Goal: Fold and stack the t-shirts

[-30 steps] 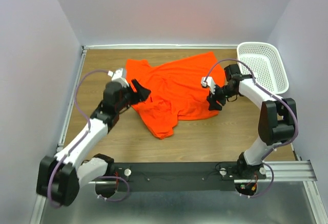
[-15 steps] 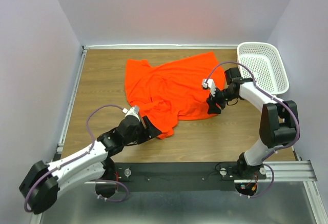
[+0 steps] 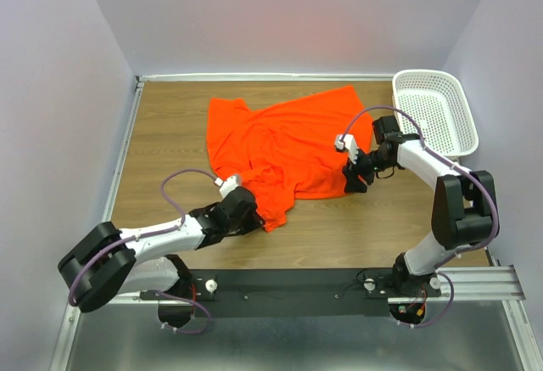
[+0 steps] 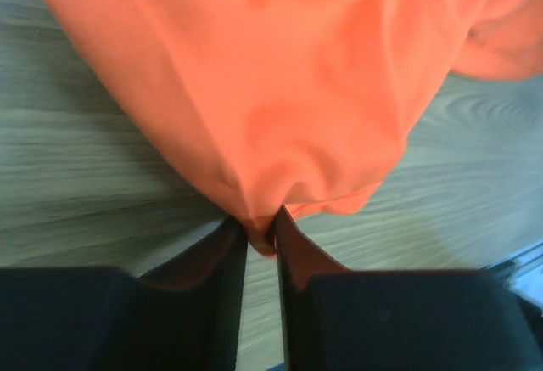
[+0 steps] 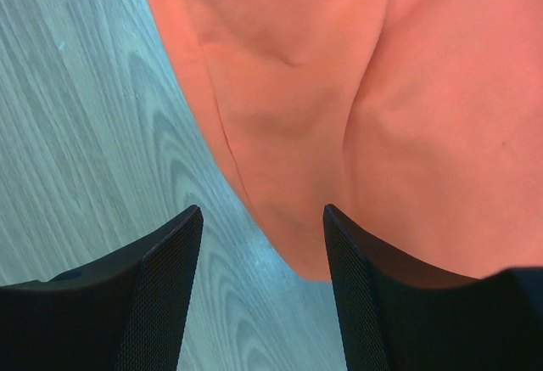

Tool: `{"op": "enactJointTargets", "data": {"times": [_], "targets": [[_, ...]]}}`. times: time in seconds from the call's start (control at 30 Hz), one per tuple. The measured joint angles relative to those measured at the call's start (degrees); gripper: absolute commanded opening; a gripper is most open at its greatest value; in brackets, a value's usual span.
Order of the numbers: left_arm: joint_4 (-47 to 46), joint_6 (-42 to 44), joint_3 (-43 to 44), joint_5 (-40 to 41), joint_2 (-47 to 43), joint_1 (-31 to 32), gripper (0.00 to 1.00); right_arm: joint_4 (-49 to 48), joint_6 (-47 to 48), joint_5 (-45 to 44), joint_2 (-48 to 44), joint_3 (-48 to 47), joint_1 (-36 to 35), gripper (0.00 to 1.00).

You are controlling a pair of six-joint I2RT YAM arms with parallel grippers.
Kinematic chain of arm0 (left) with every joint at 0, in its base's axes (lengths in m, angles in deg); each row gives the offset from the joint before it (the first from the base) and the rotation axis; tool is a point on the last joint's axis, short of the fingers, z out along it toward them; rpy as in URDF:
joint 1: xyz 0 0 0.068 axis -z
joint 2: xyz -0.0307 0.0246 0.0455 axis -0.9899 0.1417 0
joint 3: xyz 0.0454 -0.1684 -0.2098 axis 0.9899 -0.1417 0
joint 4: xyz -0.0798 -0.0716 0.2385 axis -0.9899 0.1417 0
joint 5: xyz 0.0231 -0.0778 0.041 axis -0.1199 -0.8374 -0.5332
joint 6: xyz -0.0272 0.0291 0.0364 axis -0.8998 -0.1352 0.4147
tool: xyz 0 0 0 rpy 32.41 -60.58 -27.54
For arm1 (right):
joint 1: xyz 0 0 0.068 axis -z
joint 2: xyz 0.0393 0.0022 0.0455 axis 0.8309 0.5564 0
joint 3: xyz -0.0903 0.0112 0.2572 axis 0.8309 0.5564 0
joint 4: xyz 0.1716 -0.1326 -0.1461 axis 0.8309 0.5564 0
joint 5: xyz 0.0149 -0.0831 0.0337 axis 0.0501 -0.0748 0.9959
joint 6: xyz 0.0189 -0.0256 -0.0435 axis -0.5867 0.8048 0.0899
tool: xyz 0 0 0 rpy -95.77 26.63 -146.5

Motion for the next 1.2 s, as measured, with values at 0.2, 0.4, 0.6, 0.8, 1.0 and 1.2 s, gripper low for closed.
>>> {"op": "enactJointTargets", "data": {"times": [0.2, 0.4, 0.6, 0.8, 1.0, 1.2], "targets": [[1.57, 1.07, 1.86, -0.11, -3.61, 0.48, 0.00, -0.15, 3.41, -2.43, -3.82, 2.51, 0.00, 0.68], [9.40, -1.01, 1.90, 0.44, -28.24, 0.59, 0.00, 2.91, 13.05, -3.50, -10.36, 5.81, -0.02, 0.62], [12.07, -3.26, 0.59, 0.26, -35.30, 0.57, 0.00, 2.62, 13.57, -5.99, -4.57, 5.79, -0.20, 0.57], [16.24, -3.85, 1.07, 0.24, -36.11, 0.59, 0.00, -0.50, 12.22, -9.49, -2.84, 7.54, -1.99, 0.53], [19.78, -3.80, 4.87, 0.33, -37.46, 0.59, 0.00, -5.25, 9.40, -11.74, -1.81, 8.66, -3.56, 0.01], [23.91, -3.74, 8.74, 1.57, -40.30, 0.59, 0.00, -5.64, 3.74, -17.38, -5.27, 7.93, -3.65, 0.01]]}}
